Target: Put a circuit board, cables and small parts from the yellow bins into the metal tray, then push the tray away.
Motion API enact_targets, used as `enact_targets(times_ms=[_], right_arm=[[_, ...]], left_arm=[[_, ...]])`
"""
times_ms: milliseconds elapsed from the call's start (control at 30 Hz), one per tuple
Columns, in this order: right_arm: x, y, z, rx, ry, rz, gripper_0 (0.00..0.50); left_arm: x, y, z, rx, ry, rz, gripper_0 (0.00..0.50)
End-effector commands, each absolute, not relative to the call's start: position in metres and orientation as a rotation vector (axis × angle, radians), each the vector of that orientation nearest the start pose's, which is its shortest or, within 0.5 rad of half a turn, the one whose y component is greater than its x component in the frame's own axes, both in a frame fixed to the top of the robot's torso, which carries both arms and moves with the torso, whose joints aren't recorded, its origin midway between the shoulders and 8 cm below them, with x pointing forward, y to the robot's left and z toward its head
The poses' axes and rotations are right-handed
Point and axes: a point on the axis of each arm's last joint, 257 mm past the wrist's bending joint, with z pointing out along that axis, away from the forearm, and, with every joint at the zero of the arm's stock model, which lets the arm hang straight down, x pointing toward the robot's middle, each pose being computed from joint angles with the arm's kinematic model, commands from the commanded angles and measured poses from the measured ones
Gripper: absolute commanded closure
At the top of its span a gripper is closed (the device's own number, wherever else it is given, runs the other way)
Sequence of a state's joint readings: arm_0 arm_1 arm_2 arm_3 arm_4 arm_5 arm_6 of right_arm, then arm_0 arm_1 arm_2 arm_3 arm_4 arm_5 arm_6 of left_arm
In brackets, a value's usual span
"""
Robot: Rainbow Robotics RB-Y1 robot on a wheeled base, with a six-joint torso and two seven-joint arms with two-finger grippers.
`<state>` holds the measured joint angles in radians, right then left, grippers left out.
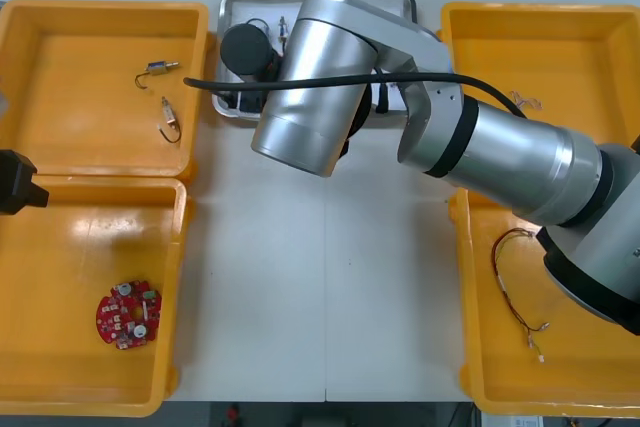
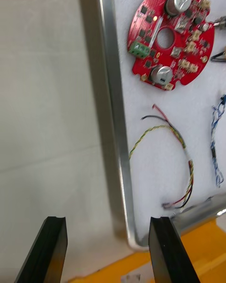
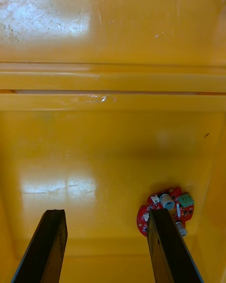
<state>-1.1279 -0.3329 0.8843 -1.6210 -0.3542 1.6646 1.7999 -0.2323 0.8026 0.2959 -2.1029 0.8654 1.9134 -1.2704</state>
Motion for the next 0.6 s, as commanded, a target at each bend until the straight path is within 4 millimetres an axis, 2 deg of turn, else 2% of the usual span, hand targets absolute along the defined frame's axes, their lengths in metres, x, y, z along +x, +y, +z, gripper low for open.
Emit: enact_targets(times_ms=[33,133,267,400,467,600], right_arm=[[0.497,0.001,-0.128,-1.565,1.977,-0.612,0.000],[0.485,-0.013,-0.127,-1.525,2.086,-0.597,0.000],[0.487,-0.011,-0.110,-1.421,2.109,-0.502,0.000],[0.487,-0.020,-0.097,-1.303,2.124,-0.402,0.000],[0.487,-0.029,-0.093,-1.241,2.130,-0.367,0.000],[0.485,-0.066,-0.089,-1.079,2.157,-0.303,0.000]], left_arm=[[0.383,0.396,-0.145,0.006,2.671,0.087,0.000],[0.383,0.396,-0.145,0.006,2.671,0.087,0.000],[0.383,0.396,-0.145,0.006,2.671,0.087,0.000],[0.383,0.396,-0.145,0.006,2.671,0.087,0.000],[0.383,0.396,-0.145,0.006,2.671,0.087,0.000],[0.383,0.396,-0.145,0.006,2.671,0.087,0.000]])
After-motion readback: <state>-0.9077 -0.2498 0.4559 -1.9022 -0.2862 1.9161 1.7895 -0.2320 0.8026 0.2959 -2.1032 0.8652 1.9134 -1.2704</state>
